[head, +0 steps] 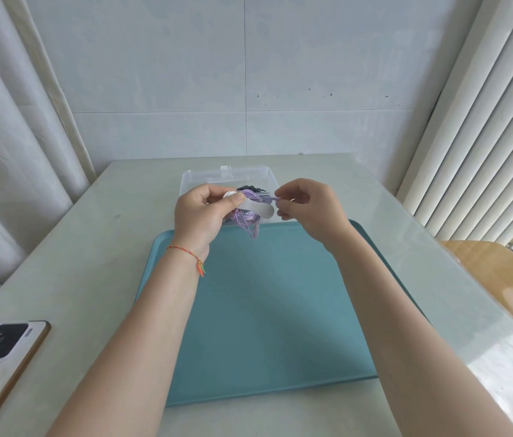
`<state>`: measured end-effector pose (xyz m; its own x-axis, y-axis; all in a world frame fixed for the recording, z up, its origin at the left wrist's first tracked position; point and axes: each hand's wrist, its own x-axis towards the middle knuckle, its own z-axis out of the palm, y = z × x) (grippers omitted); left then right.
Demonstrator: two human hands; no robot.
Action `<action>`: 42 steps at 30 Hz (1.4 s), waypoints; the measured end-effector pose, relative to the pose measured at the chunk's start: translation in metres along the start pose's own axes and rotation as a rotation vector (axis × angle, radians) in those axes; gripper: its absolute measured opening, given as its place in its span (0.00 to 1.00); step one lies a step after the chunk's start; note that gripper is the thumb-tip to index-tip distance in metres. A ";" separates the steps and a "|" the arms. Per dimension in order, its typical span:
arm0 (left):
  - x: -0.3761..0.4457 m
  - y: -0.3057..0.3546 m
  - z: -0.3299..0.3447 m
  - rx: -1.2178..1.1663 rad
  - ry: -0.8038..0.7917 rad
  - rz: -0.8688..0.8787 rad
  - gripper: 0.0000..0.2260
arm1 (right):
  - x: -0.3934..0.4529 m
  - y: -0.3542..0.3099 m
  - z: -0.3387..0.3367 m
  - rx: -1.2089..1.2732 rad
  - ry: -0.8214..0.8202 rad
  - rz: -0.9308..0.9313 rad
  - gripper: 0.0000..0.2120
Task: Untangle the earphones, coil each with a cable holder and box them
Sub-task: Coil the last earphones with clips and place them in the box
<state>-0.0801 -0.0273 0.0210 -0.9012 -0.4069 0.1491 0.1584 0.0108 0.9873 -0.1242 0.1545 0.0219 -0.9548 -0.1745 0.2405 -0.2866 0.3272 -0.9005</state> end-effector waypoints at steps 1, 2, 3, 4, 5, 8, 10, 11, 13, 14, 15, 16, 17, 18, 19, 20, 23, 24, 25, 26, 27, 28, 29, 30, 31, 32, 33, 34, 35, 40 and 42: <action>-0.001 0.001 0.001 -0.023 -0.016 -0.009 0.04 | 0.000 0.000 0.000 0.043 0.009 0.012 0.04; -0.001 0.001 0.001 -0.049 -0.025 -0.021 0.04 | -0.001 0.000 0.000 0.089 0.011 0.024 0.04; -0.001 0.001 0.001 -0.071 -0.028 -0.031 0.03 | -0.001 -0.001 0.001 0.132 0.008 0.037 0.03; 0.000 0.001 0.000 -0.086 -0.028 -0.040 0.03 | -0.001 -0.001 0.001 0.166 0.006 0.049 0.03; 0.000 0.001 -0.001 -0.096 -0.026 -0.050 0.03 | -0.001 -0.001 0.001 0.193 0.007 0.059 0.03; 0.001 0.000 -0.002 -0.157 -0.043 -0.085 0.03 | -0.001 0.000 -0.001 0.260 -0.002 0.079 0.02; 0.001 0.000 -0.002 -0.192 -0.047 -0.096 0.03 | -0.001 0.001 -0.001 0.305 -0.031 0.092 0.03; 0.001 0.001 -0.002 -0.200 -0.044 -0.093 0.03 | -0.001 0.001 -0.001 0.325 -0.044 0.100 0.04; 0.000 0.002 -0.001 -0.232 -0.040 -0.094 0.03 | -0.002 0.000 0.000 0.392 -0.064 0.120 0.04; 0.000 0.003 -0.001 -0.262 -0.042 -0.101 0.03 | -0.003 0.000 0.001 0.439 -0.075 0.133 0.03; -0.001 0.004 -0.001 -0.290 -0.044 -0.106 0.03 | -0.004 -0.001 0.002 0.488 -0.087 0.151 0.02; -0.001 0.005 0.000 -0.305 -0.047 -0.106 0.03 | -0.005 -0.002 0.003 0.536 -0.097 0.170 0.02; -0.001 0.005 0.000 -0.309 -0.045 -0.103 0.03 | -0.005 -0.003 0.004 0.582 -0.103 0.190 0.02; -0.001 0.004 0.000 -0.311 -0.040 -0.100 0.03 | -0.005 -0.003 0.005 0.624 -0.107 0.205 0.03; 0.000 0.004 0.000 -0.313 -0.031 -0.100 0.03 | -0.005 -0.003 0.006 0.660 -0.109 0.214 0.02; 0.001 0.003 0.001 -0.319 -0.017 -0.104 0.03 | -0.005 -0.003 0.006 0.686 -0.108 0.220 0.02; 0.001 0.001 0.003 -0.354 0.014 -0.127 0.03 | -0.004 -0.003 0.006 0.685 -0.107 0.216 0.03; 0.001 0.000 0.005 -0.368 0.017 -0.134 0.02 | -0.004 -0.003 0.006 0.663 -0.107 0.210 0.03; 0.001 -0.002 0.006 -0.379 0.019 -0.140 0.02 | -0.004 -0.002 0.007 0.637 -0.110 0.205 0.03; 0.001 -0.003 0.007 -0.386 0.020 -0.145 0.02 | -0.004 -0.002 0.007 0.611 -0.119 0.201 0.03; 0.001 -0.004 0.007 -0.392 0.021 -0.149 0.02 | -0.004 -0.001 0.006 0.580 -0.135 0.200 0.03; 0.001 -0.004 0.007 -0.396 0.020 -0.153 0.02 | -0.004 -0.001 0.005 0.544 -0.160 0.198 0.02; 0.003 -0.004 0.008 -0.396 0.017 -0.158 0.02 | -0.004 -0.002 0.003 0.508 -0.184 0.199 0.02; 0.003 -0.004 0.008 -0.393 0.011 -0.163 0.01 | -0.003 -0.001 0.000 0.479 -0.197 0.206 0.03; 0.003 -0.003 0.007 -0.392 0.000 -0.165 0.01 | -0.002 -0.002 -0.004 0.461 -0.192 0.211 0.04; 0.002 -0.002 0.006 -0.389 -0.012 -0.167 0.01 | -0.001 -0.001 -0.008 0.446 -0.172 0.209 0.05; 0.002 0.000 0.005 -0.377 -0.025 -0.164 0.01 | 0.000 -0.002 -0.012 0.425 -0.155 0.199 0.07; 0.001 0.000 0.004 -0.354 -0.034 -0.162 0.01 | 0.001 -0.003 -0.014 0.387 -0.153 0.186 0.10; 0.002 0.000 0.002 -0.321 -0.037 -0.157 0.02 | 0.001 -0.006 -0.016 0.334 -0.167 0.169 0.12; 0.006 0.008 -0.010 -0.132 -0.093 -0.137 0.07 | 0.000 -0.029 -0.016 0.081 -0.252 0.059 0.06; 0.010 0.013 -0.017 -0.104 -0.129 -0.141 0.09 | 0.001 -0.035 -0.013 0.024 -0.247 0.068 0.05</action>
<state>-0.0799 -0.0467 0.0339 -0.9605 -0.2773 0.0226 0.0621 -0.1345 0.9890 -0.1164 0.1553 0.0586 -0.9230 -0.3752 0.0855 -0.2172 0.3246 -0.9206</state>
